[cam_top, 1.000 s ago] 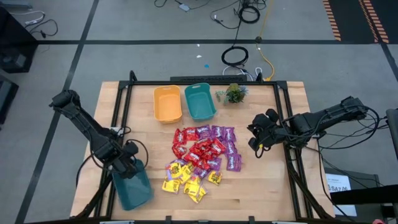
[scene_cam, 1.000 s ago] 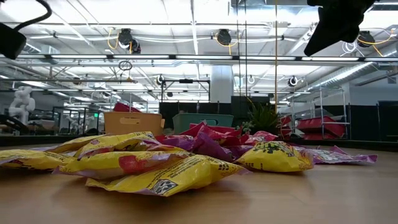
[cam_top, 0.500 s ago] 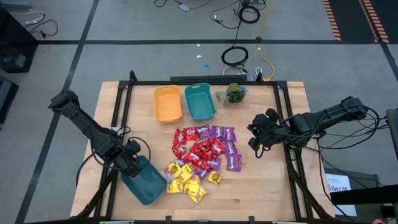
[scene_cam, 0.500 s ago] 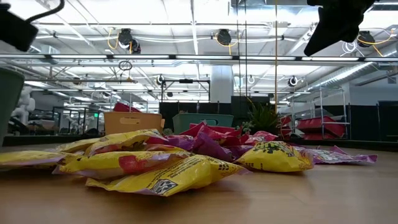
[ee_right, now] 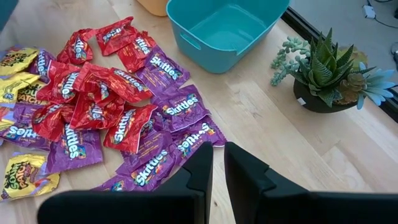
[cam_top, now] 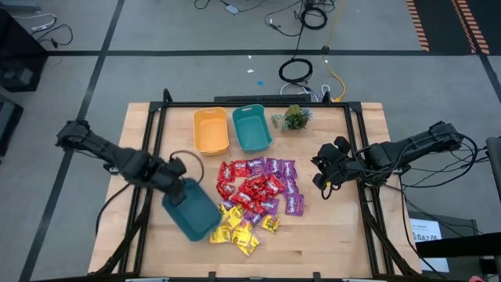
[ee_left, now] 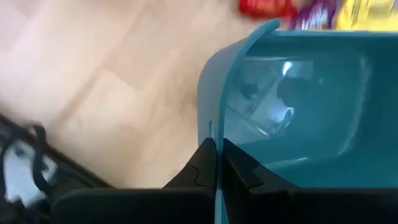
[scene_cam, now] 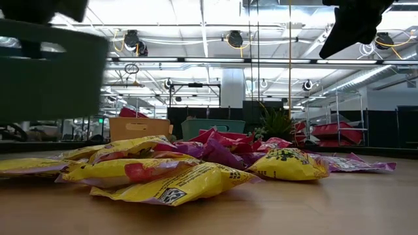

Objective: Sort candy
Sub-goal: Move the blue bin to the top left of the table

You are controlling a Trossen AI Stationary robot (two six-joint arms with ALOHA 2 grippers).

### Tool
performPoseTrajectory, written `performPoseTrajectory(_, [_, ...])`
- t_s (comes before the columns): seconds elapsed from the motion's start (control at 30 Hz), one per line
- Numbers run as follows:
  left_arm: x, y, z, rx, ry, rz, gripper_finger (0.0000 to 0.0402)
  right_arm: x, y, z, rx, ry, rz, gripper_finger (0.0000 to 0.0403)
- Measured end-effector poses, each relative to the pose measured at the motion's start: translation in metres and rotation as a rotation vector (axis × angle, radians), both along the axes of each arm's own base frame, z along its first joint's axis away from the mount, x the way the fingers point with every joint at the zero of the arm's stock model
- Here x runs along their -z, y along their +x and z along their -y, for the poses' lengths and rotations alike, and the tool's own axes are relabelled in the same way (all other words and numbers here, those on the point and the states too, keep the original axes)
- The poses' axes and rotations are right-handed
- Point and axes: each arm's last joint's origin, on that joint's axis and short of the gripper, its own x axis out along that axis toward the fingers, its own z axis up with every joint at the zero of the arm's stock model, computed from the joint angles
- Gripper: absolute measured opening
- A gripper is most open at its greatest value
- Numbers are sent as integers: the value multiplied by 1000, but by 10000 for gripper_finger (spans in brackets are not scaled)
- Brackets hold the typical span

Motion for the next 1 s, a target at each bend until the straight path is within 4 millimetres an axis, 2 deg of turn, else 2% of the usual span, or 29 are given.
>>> performPoseTrajectory(0.37, [-52,39,-65,174,148,170,9,0,0,0,41,23,25,31])
performPoseTrajectory(0.67, [-112,74,-144,297,345,173,9,-3,4,1,79,-14,88,31])
performPoseTrajectory(0.8, [-128,72,-178,397,375,49,9,-1,7,0,96,-5,90,31])
performPoseTrajectory(0.9, [-134,62,-199,463,356,-53,9,4,12,-2,117,2,75,31])
performPoseTrajectory(1.0, [-140,49,-218,483,385,-79,9,12,20,-5,133,-1,44,31])
